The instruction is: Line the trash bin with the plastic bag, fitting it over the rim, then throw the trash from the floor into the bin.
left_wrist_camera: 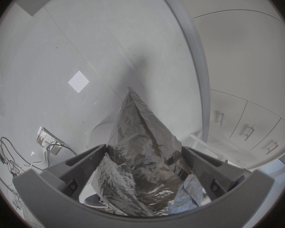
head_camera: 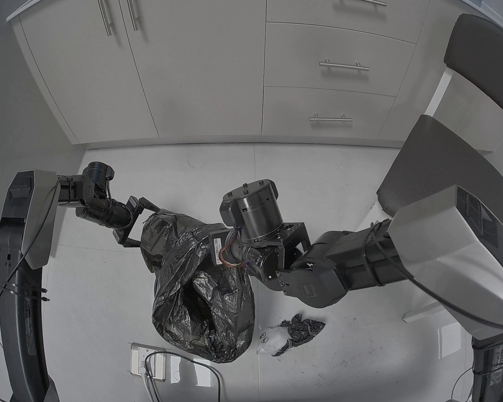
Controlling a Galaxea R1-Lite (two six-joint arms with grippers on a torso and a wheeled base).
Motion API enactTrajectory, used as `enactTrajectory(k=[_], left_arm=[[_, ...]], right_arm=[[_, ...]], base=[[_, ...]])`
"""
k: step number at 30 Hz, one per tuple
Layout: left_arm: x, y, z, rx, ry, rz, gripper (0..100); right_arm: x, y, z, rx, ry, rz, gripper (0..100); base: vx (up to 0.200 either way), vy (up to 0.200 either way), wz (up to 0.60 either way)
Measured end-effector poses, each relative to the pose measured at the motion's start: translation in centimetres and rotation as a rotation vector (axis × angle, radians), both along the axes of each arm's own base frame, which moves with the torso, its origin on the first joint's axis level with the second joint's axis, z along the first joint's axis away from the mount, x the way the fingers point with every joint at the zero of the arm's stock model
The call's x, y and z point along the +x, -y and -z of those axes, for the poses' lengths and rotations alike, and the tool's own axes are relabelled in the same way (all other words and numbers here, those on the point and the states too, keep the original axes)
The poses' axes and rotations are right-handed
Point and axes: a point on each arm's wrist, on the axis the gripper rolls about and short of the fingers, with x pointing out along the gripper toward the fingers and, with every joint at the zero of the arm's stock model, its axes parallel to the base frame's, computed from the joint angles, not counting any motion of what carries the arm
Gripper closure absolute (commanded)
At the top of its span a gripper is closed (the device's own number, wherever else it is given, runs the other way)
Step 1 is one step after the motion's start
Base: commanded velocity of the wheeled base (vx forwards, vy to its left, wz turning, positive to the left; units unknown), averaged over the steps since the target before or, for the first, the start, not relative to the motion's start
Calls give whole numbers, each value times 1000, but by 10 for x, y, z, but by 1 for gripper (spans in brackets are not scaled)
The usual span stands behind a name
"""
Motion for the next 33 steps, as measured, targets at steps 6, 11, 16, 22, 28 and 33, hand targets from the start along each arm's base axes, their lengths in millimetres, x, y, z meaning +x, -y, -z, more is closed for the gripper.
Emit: enactTrajectory(k=[6, 11, 16, 22, 28, 33], left_arm=[[0, 1, -4, -1, 8, 3, 100], [-2, 1, -10, -8, 7, -7, 100], [-8, 3, -26, -42, -22, -16, 100], [-20, 8, -57, -99, -14, 26, 100], [-32, 26, -75, -123, 2, 84, 100], [-41, 53, -69, -103, 7, 183, 100]], right_arm=[[0, 0, -1, 2, 1, 1, 100], [0, 0, -2, 8, 4, 2, 100], [-1, 1, -5, 18, 8, 3, 100], [-3, 3, -10, 35, 4, 8, 100], [-6, 7, -15, 46, 1, 10, 100], [-9, 8, -18, 53, -1, 6, 100]], base=[[0, 0, 0], [0, 0, 0], [0, 0, 0], [0, 0, 0], [0, 0, 0], [0, 0, 0]])
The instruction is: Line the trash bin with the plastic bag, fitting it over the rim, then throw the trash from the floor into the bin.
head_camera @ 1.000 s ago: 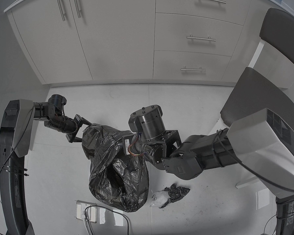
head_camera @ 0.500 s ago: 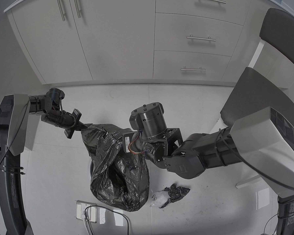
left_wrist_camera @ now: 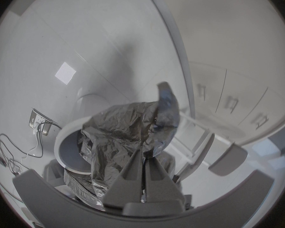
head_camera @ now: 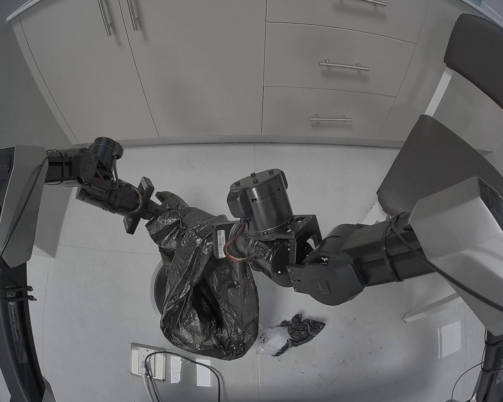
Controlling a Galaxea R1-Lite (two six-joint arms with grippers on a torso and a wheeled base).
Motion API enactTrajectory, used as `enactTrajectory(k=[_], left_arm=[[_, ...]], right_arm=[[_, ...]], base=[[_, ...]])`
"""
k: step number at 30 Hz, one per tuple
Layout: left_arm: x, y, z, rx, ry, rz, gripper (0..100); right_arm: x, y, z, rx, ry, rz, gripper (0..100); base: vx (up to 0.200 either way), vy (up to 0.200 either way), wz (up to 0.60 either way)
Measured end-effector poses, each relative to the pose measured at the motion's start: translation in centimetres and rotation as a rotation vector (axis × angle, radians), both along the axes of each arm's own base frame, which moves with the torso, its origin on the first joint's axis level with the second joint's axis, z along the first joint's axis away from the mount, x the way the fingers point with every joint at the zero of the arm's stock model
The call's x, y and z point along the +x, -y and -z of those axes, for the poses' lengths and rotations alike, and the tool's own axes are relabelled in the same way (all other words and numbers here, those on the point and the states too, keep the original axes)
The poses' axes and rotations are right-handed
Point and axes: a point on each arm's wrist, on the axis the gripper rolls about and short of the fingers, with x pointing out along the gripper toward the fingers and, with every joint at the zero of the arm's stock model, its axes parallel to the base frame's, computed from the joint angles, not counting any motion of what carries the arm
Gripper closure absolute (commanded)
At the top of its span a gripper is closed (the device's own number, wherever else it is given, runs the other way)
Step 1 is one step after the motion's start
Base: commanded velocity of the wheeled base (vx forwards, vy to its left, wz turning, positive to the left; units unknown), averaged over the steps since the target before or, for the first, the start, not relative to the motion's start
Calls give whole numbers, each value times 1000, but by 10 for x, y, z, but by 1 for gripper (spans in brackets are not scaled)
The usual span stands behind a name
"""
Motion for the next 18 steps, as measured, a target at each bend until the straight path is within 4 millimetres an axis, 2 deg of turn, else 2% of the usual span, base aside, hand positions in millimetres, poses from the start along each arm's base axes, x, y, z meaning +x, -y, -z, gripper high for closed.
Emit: enactTrajectory(k=[8, 18], left_arm=[[-9, 31, 24, 46, 101, 143, 100], [-30, 49, 51, 85, 107, 277, 100]], right_arm=[[-3, -1, -3, 7, 2, -6, 100], [-5, -1, -5, 12, 5, -11, 100]], base=[[0, 0, 0], [0, 0, 0]])
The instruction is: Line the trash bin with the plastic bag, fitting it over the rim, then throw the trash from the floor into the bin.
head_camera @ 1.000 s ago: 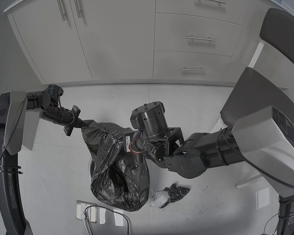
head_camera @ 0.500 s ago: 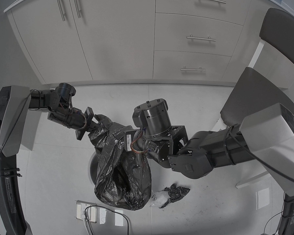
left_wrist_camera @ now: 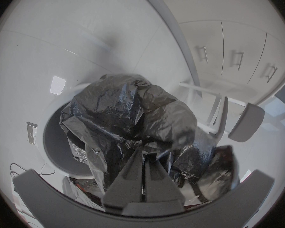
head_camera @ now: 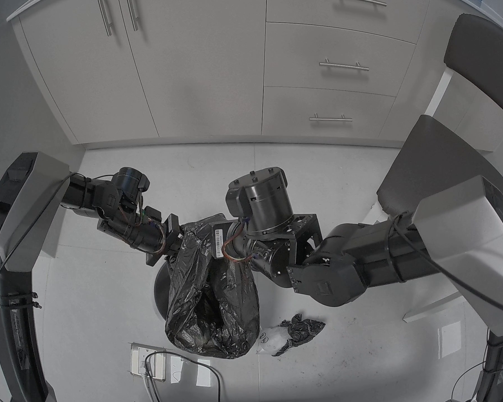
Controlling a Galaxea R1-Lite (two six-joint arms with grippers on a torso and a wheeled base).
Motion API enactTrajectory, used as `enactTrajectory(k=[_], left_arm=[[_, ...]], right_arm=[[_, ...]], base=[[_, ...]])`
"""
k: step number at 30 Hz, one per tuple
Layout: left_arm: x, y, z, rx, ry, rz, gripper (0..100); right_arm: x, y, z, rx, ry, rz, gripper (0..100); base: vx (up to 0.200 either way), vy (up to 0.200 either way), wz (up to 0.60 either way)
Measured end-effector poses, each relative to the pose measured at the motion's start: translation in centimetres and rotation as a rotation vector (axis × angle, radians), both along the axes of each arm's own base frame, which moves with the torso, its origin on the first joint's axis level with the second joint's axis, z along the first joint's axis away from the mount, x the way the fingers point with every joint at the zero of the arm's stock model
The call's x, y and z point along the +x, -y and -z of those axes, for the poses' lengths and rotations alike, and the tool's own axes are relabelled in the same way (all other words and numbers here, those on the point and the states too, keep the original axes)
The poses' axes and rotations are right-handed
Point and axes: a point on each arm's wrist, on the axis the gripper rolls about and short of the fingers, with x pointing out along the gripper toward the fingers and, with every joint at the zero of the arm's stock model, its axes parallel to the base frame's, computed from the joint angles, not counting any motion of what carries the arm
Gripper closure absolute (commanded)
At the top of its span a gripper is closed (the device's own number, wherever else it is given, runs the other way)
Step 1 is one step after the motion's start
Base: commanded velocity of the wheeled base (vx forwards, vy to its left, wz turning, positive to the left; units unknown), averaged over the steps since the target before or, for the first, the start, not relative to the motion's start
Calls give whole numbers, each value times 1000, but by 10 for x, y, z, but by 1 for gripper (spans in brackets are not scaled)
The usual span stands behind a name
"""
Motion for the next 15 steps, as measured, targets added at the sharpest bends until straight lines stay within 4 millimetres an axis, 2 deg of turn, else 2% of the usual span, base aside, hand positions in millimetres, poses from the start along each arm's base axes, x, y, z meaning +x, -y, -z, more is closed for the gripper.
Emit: enactTrajectory(k=[9, 15], left_arm=[[-21, 11, 14, 33, -10, 98, 100], [-23, 13, 16, 50, 45, 147, 100]], right_arm=[[1, -1, 1, 1, -1, -2, 100], [2, -1, 3, 0, -3, -2, 100]], base=[[0, 0, 0], [0, 0, 0]])
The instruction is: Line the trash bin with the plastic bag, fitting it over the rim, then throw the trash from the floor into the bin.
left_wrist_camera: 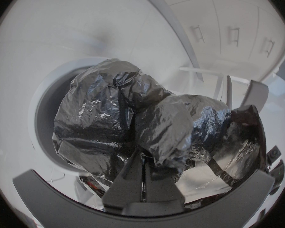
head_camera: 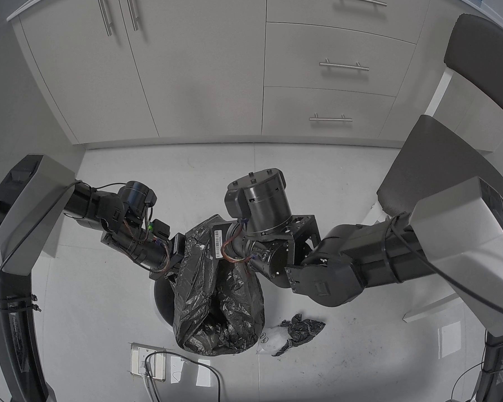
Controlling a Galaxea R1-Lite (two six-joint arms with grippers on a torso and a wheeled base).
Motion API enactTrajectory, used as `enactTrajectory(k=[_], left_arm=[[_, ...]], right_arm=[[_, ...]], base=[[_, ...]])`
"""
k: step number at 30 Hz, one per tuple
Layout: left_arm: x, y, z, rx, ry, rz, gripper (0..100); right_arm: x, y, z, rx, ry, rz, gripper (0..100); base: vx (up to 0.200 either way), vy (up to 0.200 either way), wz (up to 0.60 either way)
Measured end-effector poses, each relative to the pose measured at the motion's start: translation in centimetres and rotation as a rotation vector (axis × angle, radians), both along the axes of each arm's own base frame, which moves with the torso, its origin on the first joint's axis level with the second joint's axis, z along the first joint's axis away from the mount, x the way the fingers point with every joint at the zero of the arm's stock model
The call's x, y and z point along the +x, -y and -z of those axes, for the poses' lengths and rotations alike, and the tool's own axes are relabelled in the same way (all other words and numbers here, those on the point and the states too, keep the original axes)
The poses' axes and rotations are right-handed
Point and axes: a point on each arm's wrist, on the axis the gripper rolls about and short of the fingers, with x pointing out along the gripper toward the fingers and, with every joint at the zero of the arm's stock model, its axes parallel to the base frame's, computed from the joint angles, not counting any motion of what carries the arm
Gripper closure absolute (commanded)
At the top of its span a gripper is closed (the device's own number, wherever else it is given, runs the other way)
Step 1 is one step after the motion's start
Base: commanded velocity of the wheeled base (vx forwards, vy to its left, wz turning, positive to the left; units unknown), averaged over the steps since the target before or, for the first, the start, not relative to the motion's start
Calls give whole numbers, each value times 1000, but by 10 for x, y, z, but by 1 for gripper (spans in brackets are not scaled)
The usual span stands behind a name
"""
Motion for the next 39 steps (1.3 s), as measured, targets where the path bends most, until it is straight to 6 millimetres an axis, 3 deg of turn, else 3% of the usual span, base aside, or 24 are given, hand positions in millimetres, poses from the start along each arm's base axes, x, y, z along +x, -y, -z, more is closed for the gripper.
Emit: enactTrajectory(k=[7, 19, 36, 37, 39], left_arm=[[13, 1, 15, 26, 149, 59, 100], [24, 17, 47, 195, 199, 34, 100], [26, 28, 59, 294, 209, 16, 100], [26, 28, 60, 294, 208, 16, 0], [26, 28, 60, 294, 207, 15, 0]], right_arm=[[0, 0, 1, 13, -8, 4, 100], [2, -2, 6, 9, -16, 6, 100], [1, -4, 7, 8, -16, -1, 100], [1, -4, 7, 8, -16, 0, 100], [1, -4, 7, 8, -16, 0, 100]], base=[[0, 0, 0], [0, 0, 0], [0, 0, 0], [0, 0, 0], [0, 0, 0]])
